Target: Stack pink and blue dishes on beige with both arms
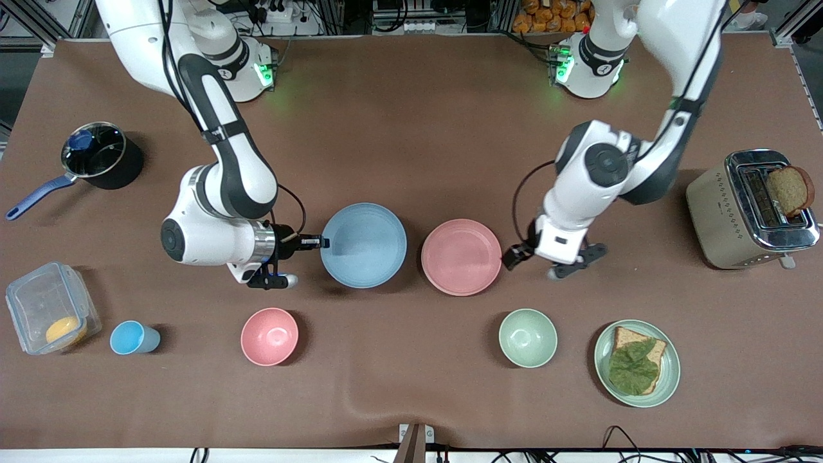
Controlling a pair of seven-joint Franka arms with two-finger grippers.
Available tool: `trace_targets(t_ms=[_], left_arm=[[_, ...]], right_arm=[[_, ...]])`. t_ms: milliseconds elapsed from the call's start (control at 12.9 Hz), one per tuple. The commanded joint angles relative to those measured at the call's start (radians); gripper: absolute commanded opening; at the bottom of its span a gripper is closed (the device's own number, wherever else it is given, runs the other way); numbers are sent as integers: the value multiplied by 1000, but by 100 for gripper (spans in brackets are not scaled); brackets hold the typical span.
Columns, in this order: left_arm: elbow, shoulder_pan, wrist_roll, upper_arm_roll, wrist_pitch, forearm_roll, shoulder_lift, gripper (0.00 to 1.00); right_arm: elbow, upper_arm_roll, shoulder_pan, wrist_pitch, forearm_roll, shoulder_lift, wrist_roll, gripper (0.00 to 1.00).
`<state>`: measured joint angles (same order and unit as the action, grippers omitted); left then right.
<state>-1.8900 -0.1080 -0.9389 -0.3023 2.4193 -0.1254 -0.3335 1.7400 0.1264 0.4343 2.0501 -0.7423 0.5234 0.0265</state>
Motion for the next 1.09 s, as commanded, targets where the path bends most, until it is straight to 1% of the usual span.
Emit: trace_targets(t_ms=[0, 78, 156, 233, 311, 389, 467, 544, 700, 856, 933, 1011], left_arm=[[-21, 80, 131, -1, -72, -86, 105, 100], [6, 124, 194, -4, -109, -88, 119, 100], [52, 154, 227, -12, -179, -86, 120, 100], [139, 165, 254, -8, -277, -88, 113, 100], [237, 177, 323, -5, -384, -83, 94, 100], [321, 186, 398, -3, -463, -77, 62, 100], [371, 217, 443, -1, -504, -62, 42, 100], [374, 237, 471, -4, -517, -59, 48, 100], [387, 240, 550, -4, -613, -68, 74, 100], [385, 238, 676, -14, -705, -60, 114, 100], [385, 237, 745, -15, -735, -57, 125, 100], [385, 243, 819, -12, -752, -54, 131, 100]], right_arm=[[-40, 7, 76, 68, -22, 38, -136, 0], [-77, 7, 104, 70, -20, 65, -187, 0], [-108, 9, 124, 71, -20, 84, -235, 0], [-134, 7, 148, 88, -19, 104, -275, 0], [-142, 7, 167, 120, -22, 115, -289, 0], [-143, 7, 185, 148, -23, 116, -290, 0], [-148, 7, 217, 165, -25, 119, -290, 0], [-166, 7, 257, 194, -25, 133, -295, 0], [-195, 7, 325, 261, -19, 159, -359, 0], [-220, 7, 322, 292, -20, 191, -363, 0], [-256, 7, 331, 324, -20, 217, -365, 0], [-270, 7, 336, 328, -20, 221, -372, 0]])
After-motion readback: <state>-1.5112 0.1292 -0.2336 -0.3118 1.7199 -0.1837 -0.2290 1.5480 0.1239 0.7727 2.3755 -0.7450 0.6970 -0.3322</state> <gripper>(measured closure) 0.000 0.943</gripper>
